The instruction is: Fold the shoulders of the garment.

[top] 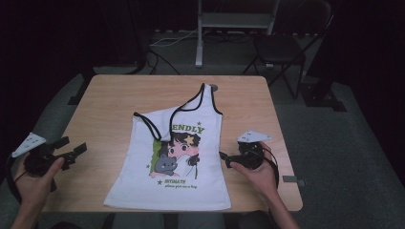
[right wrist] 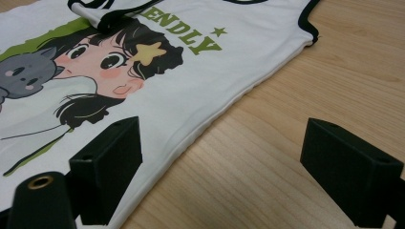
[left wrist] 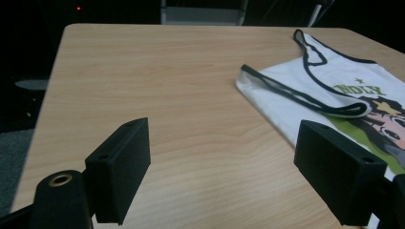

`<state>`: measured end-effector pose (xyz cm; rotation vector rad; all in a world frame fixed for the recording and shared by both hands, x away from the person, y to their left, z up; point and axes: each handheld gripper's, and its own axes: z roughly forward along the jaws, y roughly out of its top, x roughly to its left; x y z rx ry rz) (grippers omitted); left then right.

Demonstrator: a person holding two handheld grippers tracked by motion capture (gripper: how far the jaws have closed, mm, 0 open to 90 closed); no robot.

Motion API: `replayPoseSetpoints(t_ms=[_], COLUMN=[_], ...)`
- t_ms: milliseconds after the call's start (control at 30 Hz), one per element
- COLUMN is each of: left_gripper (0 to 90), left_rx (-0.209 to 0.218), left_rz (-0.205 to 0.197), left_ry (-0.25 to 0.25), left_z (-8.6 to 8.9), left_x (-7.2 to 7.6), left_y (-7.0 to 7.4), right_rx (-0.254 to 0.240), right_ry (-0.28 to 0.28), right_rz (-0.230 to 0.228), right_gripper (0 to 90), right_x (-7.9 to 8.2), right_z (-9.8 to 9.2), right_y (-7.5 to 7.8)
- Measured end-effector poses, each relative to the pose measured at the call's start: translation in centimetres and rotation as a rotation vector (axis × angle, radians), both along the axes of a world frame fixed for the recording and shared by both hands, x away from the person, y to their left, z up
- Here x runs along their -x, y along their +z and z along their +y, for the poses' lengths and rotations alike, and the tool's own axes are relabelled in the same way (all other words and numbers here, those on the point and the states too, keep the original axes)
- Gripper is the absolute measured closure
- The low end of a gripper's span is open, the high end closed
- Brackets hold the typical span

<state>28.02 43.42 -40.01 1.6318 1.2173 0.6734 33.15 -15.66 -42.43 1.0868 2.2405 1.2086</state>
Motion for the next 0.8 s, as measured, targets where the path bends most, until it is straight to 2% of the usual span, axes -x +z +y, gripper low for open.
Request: replayPoseSetpoints(t_ms=[233, 400, 567, 667, 800], left_gripper=[19.7, 19.7, 19.7, 19.7, 19.7], left_rx=[0.009, 0.002, 0.010, 0.019, 0.010], left_rz=[0.026, 0.039, 0.033, 0.036, 0.041], left_ry=[0.021, 0.028, 0.036, 0.027, 0.022], left_z=[0.5, 0.5, 0.6, 0.7, 0.5], left_x=[0.4, 0.2, 0.3, 0.2, 0.0], left_y=[-2.0, -2.9, -3.2, -3.5, -3.7], right_rx=[0.008, 0.023, 0.038, 0.049, 0.060], right_ry=[0.000, -0.002, -0.021, -0.042, -0.074], right_rz=[-0.002, -0.010, -0.027, -0.029, -0.012], right_gripper=[13.6, 13.6, 13.6, 13.6, 13.6], right_x=[-0.9, -2.9, -6.2, -8.9, -12.6], right_z=[0.0, 0.2, 0.0, -0.2, -0.4], right_y=[0.3, 1.5, 3.4, 4.4, 5.5])
